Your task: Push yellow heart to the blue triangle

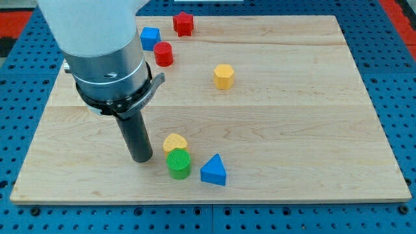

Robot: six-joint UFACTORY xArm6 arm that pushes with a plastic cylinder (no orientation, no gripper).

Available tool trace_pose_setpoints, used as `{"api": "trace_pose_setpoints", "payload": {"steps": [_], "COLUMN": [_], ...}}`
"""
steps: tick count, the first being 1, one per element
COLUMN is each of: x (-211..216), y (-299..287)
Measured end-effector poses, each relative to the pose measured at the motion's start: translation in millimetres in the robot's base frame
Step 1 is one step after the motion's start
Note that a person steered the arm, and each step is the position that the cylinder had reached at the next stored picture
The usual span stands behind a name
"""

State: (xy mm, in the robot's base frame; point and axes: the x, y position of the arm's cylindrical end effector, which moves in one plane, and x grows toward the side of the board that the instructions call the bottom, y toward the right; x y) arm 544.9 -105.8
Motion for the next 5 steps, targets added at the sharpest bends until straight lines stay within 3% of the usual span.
{"api": "trace_pose_setpoints", "payload": {"steps": [2,4,5], "x": [0.1,-12.8,-44.9], "y": [52.4,20.7,17.4]}}
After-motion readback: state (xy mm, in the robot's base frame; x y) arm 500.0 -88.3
